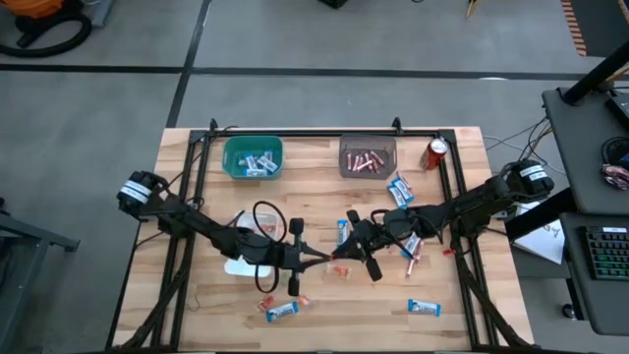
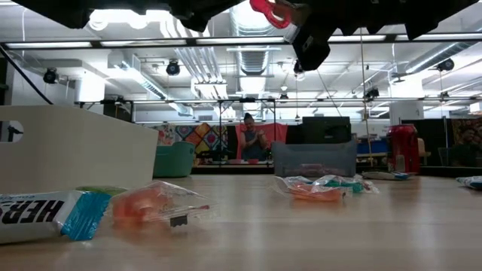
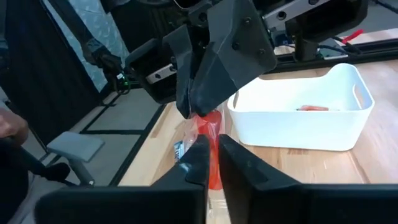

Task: Sort candy
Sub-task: Put the orange gummy candy into the white bin

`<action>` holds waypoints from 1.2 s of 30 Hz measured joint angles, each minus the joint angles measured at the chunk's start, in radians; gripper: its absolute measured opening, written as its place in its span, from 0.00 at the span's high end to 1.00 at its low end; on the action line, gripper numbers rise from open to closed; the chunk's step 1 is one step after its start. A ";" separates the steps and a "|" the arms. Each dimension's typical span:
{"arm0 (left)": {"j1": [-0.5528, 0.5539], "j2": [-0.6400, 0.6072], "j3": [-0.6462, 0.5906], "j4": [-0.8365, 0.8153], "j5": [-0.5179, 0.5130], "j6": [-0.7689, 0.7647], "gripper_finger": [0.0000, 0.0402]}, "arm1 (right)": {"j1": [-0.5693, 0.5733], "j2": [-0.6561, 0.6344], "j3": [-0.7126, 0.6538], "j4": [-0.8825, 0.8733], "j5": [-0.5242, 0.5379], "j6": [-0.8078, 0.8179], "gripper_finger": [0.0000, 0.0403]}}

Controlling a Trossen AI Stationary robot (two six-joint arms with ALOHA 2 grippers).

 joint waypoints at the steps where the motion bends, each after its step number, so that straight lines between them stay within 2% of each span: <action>1: 0.000 -0.002 0.000 -0.002 0.000 0.000 0.98 | 0.000 -0.002 0.000 0.000 0.008 0.006 0.91; 5: -0.001 -0.031 0.010 -0.082 -0.001 -0.002 0.99 | 0.000 -0.016 0.000 -0.019 0.049 0.018 0.79; 10: -0.003 -0.129 0.061 -0.386 -0.002 -0.077 1.00 | 0.000 -0.021 0.000 -0.021 0.050 0.019 0.63; 14: -0.003 -0.209 0.161 -0.837 -0.002 -0.234 1.00 | 0.000 -0.021 0.000 -0.041 0.097 0.038 0.55; 19: -0.009 -0.240 0.344 -1.507 -0.004 -0.571 1.00 | 0.000 -0.021 0.000 -0.099 0.161 0.085 0.51; 23: -0.014 -0.227 0.428 -1.818 0.005 -0.740 1.00 | 0.000 -0.019 0.000 -0.123 0.165 0.097 0.51; 28: -0.008 -0.217 0.402 -1.964 0.074 -0.813 1.00 | 0.000 -0.019 0.000 -0.127 0.166 0.097 0.51; 36: -0.005 -0.217 0.279 -1.955 0.070 -0.964 0.97 | 0.000 -0.019 0.000 -0.162 0.182 0.112 0.51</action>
